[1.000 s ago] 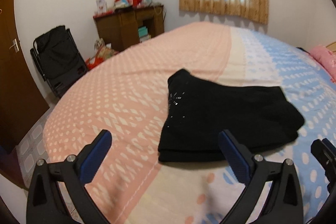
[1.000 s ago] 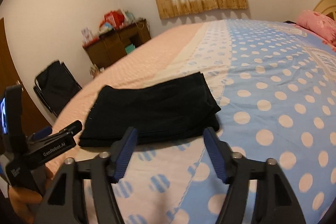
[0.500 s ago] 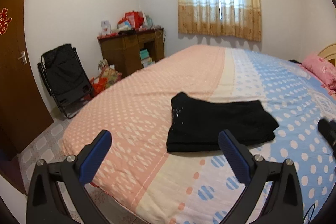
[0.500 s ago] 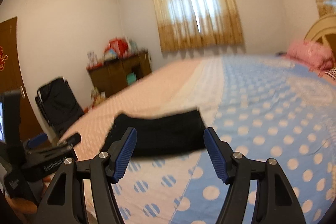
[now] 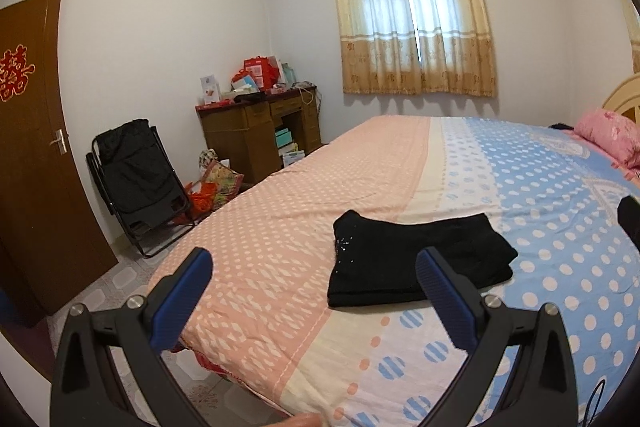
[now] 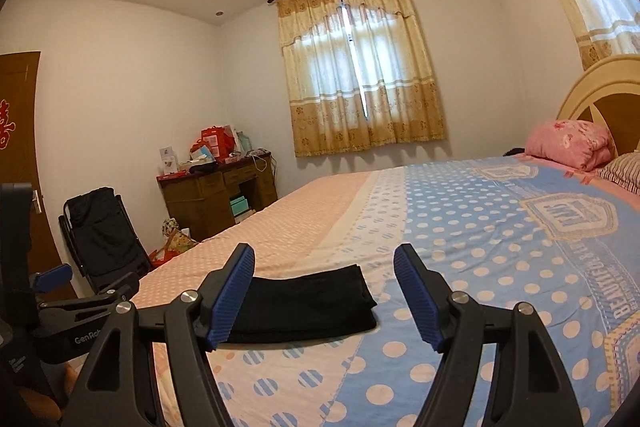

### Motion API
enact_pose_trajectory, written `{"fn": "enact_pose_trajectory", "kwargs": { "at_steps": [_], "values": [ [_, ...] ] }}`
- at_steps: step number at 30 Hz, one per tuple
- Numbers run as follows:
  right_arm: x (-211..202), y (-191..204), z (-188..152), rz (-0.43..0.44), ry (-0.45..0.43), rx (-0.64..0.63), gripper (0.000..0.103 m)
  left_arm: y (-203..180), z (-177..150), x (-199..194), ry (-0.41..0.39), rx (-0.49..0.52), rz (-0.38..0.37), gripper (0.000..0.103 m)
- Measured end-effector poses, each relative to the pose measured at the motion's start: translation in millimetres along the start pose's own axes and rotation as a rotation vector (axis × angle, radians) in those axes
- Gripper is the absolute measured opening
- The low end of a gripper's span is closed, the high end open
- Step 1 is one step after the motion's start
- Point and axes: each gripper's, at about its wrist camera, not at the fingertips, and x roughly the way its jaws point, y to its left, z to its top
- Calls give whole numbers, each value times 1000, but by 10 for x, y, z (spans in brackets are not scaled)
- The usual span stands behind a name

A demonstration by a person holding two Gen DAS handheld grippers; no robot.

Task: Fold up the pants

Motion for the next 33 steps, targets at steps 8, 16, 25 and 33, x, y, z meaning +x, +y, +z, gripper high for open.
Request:
{"fn": "enact_pose_trajectory", "kwargs": {
  "at_steps": [8, 16, 25, 33],
  "values": [
    [-5, -61, -7, -11, 2, 22, 74, -55, -29, 34, 28, 5, 5, 103],
    [-19, -46, 1, -10, 11, 17, 74, -53, -29, 26, 27, 9, 3, 103],
    [7, -51, -5, -15, 17, 22, 74, -32, -29, 19, 32, 6, 4, 103],
    [23, -59, -8, -18, 18, 22, 74, -31, -29, 18, 31, 5, 6, 103]
  ]
}}
